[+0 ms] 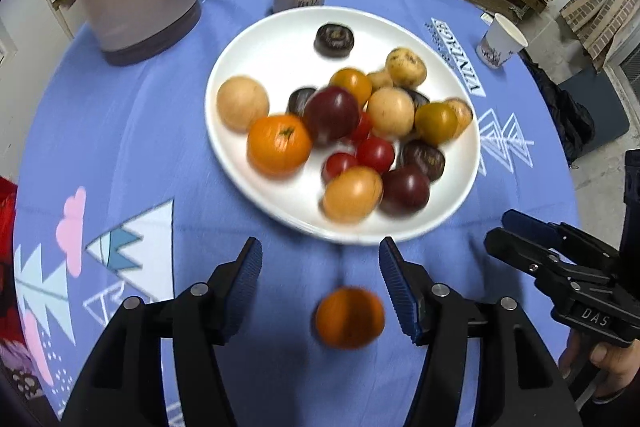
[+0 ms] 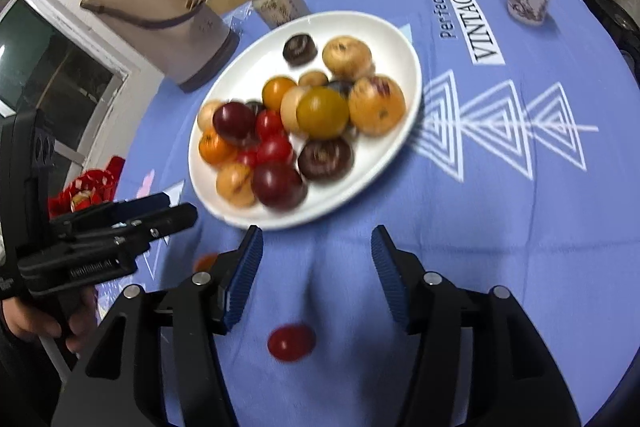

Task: Organize fruits
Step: 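Move both open tools back to the tangerine and red cherry tomato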

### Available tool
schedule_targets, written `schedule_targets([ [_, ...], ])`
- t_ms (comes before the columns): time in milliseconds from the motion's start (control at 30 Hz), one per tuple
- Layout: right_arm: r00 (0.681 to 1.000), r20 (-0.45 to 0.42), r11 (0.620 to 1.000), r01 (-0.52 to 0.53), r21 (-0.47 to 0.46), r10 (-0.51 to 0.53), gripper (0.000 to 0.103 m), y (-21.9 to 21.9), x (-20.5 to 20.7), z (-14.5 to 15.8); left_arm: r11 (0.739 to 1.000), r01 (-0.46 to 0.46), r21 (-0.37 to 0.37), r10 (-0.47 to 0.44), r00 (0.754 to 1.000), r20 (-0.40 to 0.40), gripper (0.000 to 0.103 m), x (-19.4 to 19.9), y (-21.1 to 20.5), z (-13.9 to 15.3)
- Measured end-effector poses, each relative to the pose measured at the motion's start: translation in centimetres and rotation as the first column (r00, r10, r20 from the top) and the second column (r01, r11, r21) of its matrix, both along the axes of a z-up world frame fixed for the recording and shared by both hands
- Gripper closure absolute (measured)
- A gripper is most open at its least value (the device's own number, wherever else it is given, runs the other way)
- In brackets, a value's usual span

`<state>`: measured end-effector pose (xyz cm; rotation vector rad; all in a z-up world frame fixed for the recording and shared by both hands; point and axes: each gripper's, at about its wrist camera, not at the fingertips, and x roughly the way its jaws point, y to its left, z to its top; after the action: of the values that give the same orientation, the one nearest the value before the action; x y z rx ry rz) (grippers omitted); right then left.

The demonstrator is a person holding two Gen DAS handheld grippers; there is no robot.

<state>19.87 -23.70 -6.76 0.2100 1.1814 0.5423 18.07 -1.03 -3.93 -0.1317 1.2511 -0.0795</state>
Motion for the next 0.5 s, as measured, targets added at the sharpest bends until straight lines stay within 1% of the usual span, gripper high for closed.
schedule_targets([
  [100, 0.999, 0.010, 0.999, -0.036, -0.033, 0.037, 0.046, 0.5, -1.6, 0.0, 1.000, -0.007, 0.003, 0.007, 1.000, -0.018, 0.038, -1.3, 0.1, -0.3],
  [233, 0.995, -0.019, 0.993, -0.102, -0.062, 0.101, 0.044, 1.7, -4.0, -0.9, 1.000, -0.015, 0.005, 0.015, 0.999, -0.041, 0.037, -2.9, 0.5, -0.8],
  [300, 0.988, -0.015, 0.983, -0.152, -0.107, 0.151, 0.044, 2.7, -5.3, -1.3, 1.000, -0.017, 0.007, 0.017, 0.999, -0.047, 0.037, -3.5, 0.7, -1.0],
  [500, 0.981, -0.029, 0.970, -0.192, -0.151, 0.189, 0.044, 4.2, -6.6, -2.7, 1.000, -0.027, 0.006, 0.028, 0.998, -0.060, 0.037, -4.7, 1.0, -1.2],
])
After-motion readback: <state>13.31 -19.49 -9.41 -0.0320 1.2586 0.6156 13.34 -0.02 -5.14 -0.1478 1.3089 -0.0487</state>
